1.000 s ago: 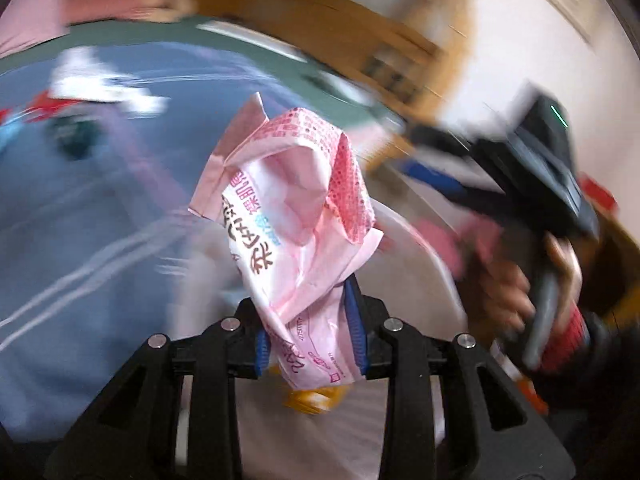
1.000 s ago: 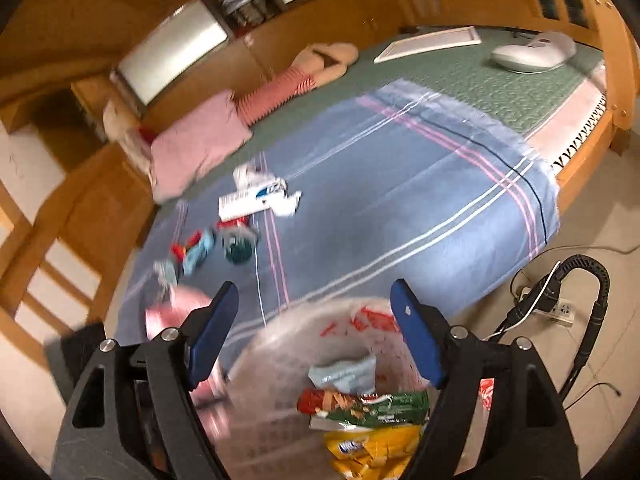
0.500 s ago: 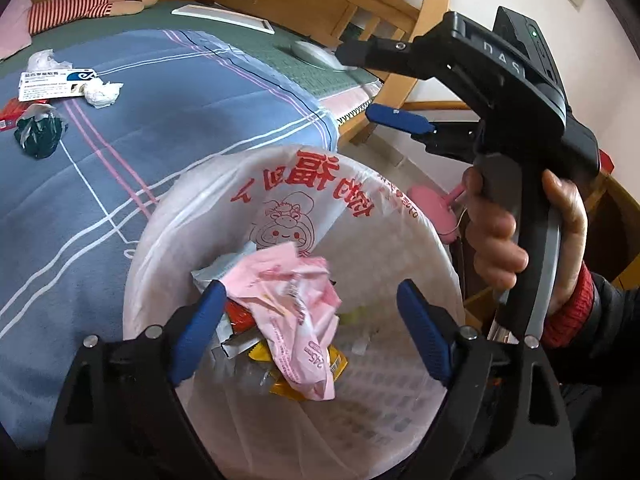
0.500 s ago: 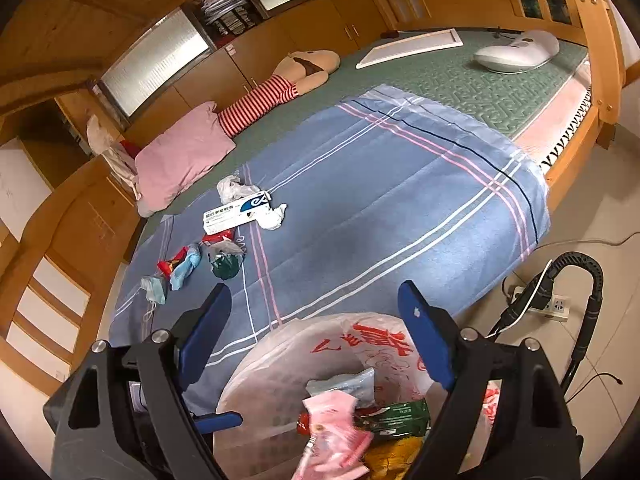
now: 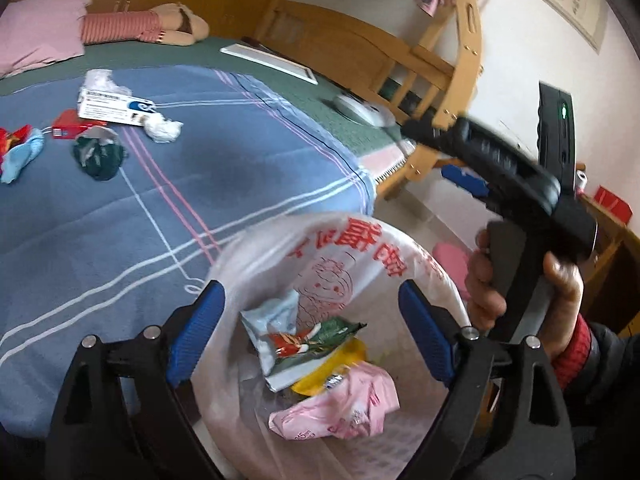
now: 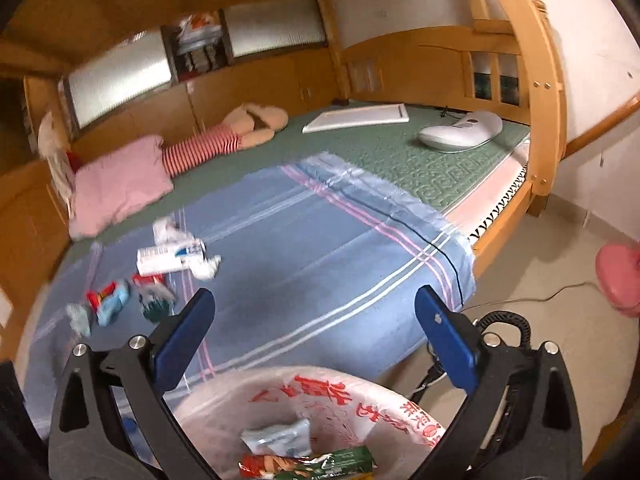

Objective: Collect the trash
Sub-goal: 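Move both grippers back over the remaining trash on the bed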

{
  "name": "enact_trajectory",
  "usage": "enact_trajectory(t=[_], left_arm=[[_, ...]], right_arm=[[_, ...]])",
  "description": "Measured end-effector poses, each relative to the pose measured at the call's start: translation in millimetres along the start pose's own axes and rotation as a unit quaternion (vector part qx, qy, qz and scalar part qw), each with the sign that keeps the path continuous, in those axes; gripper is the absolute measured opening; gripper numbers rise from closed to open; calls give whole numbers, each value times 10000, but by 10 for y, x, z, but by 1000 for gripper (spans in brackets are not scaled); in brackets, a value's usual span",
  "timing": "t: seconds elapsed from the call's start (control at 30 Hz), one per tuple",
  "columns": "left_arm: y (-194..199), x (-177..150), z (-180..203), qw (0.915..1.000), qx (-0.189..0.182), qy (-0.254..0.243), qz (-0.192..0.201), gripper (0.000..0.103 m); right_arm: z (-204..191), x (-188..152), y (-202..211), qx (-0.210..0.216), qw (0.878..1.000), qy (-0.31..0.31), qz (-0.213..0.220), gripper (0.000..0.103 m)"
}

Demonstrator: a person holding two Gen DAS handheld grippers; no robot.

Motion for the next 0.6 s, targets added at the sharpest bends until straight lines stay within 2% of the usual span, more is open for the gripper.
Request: enact_trajectory(t=[0.13,0.23,0.4,0.6], left_arm=[[91,123,-213,9980,497,192,339,95],[166,194,-420,9934,900,469,536,97],[239,238,-655,9849,1502,583,626,97],[300,265,-741,9798,1841,426,651,97]], right_arm=[[-96,-159,-72,354,9983,-26,-451,98],[-183,-287,-120,642,9943,-125,-837,98],[-292,-383,-146,734,9919,-14,-1041,98],[-363,-487,-167,769,9895,121,-1217,98]])
Point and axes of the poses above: each gripper's, at about its wrist camera, not at the fingertips, and y roughly against the way its jaws point, z to its right, x to its top, the point moved 9 cm from there along -y, roughly the way its jaws point, and after that the axes turned 10 degrees about z, right-handed, at the moved point
